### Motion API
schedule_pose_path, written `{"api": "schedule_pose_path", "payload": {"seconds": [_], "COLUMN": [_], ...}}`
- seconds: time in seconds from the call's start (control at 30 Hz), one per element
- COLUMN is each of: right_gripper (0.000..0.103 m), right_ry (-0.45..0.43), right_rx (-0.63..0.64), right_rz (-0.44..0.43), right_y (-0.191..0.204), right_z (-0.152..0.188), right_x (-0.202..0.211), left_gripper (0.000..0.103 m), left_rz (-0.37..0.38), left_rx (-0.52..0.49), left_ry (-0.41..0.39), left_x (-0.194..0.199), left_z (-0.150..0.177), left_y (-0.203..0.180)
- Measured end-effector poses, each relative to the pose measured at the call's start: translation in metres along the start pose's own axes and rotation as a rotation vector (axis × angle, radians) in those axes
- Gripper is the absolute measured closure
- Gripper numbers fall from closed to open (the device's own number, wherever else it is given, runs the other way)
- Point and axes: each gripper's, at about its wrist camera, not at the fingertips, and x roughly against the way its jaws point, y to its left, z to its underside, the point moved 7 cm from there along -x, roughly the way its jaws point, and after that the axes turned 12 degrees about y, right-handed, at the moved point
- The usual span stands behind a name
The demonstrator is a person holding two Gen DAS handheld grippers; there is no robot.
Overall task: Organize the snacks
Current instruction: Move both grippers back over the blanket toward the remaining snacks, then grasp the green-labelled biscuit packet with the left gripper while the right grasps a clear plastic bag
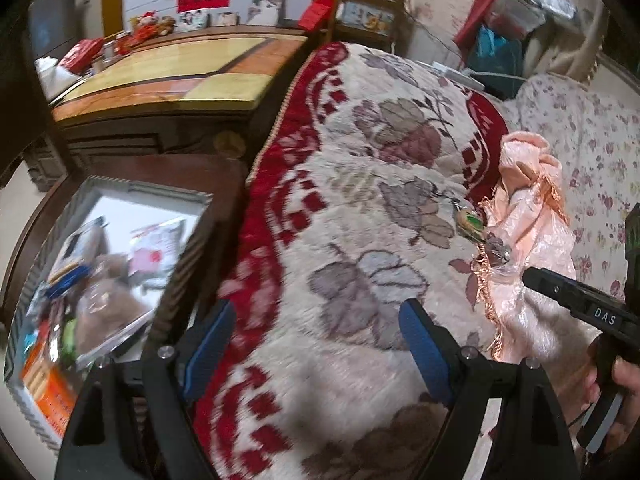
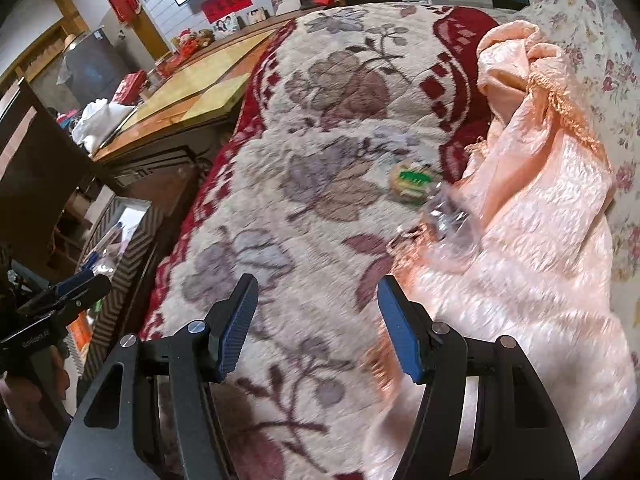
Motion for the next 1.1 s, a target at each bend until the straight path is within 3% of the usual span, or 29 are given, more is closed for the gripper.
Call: {"api": "schedule_pose_path", "payload": {"seconds": [0.27, 0.63, 0.97, 1.1], "right_gripper": [0.041, 0.038, 0.035, 0.035], "right_ry": [-0.016, -0.086, -0.081, -0.101], "right_rx": [-0.04, -0.165, -0.272, -0.27], "right_rz": [0.075, 0.024, -0.01, -0.009], "right_y": [-0.051, -0.102, -0.141, -0.144], "right_z": [-0.024, -0.04, -0.036, -0.038], "right_x": [-0.002, 0.022, 0.02, 0.026], "left_gripper": [0.018, 0.018, 0.018, 0.018], "left_rz": [0.06, 0.183, 0.22, 0.178], "left_rx": [-0.056, -0.113, -0.161, -0.209], "left_ry": [0.045, 0.154, 0.271, 0.318], "left_x": [-0.03, -0.083, -0.146, -0.174], "left_z": [-0.027, -0.068, -0.104, -0.109], "left_y": [-0.042, -0.122, -0.212, -0.237]}}
